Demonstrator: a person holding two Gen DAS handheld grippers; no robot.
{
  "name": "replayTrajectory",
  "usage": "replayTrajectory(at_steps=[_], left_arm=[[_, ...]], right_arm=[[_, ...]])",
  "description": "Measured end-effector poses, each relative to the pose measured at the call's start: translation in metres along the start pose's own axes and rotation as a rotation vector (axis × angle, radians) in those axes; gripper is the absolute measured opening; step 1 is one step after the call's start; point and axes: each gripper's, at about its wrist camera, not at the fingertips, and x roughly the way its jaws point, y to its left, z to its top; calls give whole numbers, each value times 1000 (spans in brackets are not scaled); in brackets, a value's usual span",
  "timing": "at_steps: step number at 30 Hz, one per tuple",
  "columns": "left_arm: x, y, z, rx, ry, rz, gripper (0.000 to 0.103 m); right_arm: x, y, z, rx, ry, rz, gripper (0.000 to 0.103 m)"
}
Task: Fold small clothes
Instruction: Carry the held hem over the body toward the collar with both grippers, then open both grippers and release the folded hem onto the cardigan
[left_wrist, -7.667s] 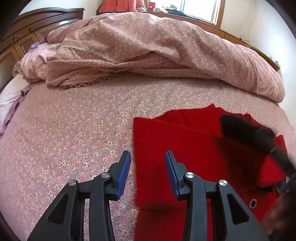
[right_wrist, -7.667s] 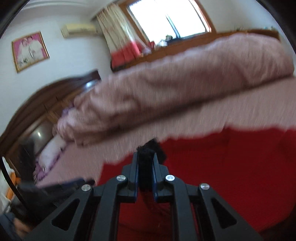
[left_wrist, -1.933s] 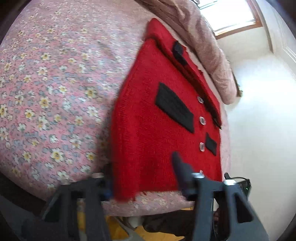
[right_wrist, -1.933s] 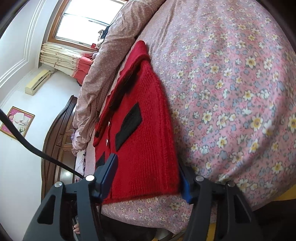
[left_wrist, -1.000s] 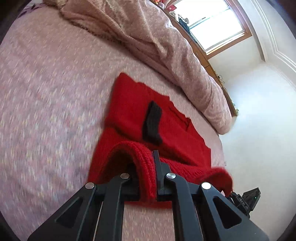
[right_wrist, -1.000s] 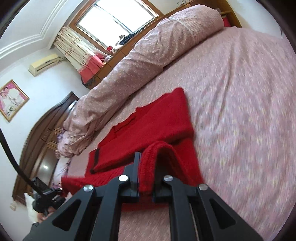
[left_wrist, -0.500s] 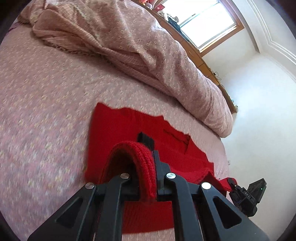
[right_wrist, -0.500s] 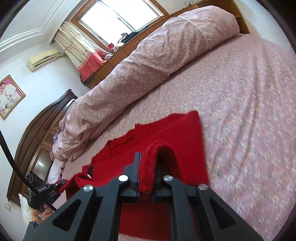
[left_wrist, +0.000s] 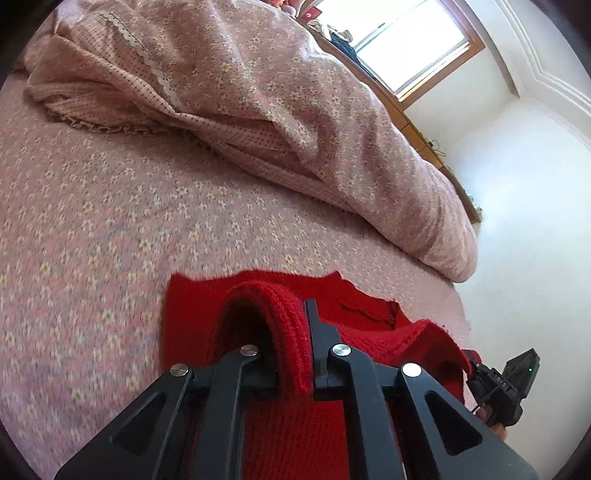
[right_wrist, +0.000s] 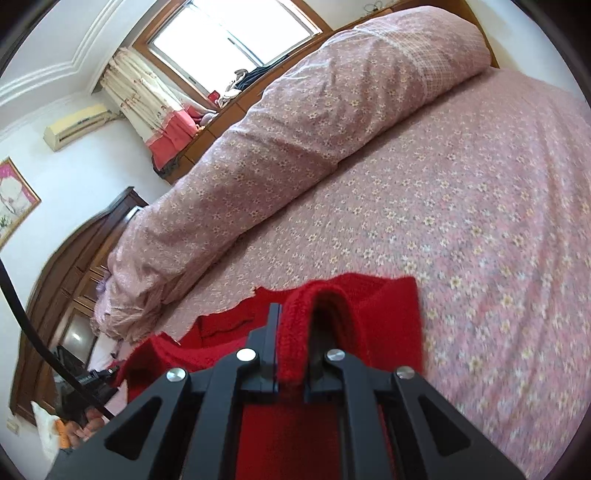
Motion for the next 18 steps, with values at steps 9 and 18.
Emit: replayTrajectory(at_steps=[9, 18], left_arm=[[-2, 15, 7, -72, 50, -73, 22], [-43, 24, 3, -58, 11, 8, 43]], right_arm=[[17, -11, 2, 65, 27, 17, 50], [-4, -24, -3, 153, -3, 36, 90]])
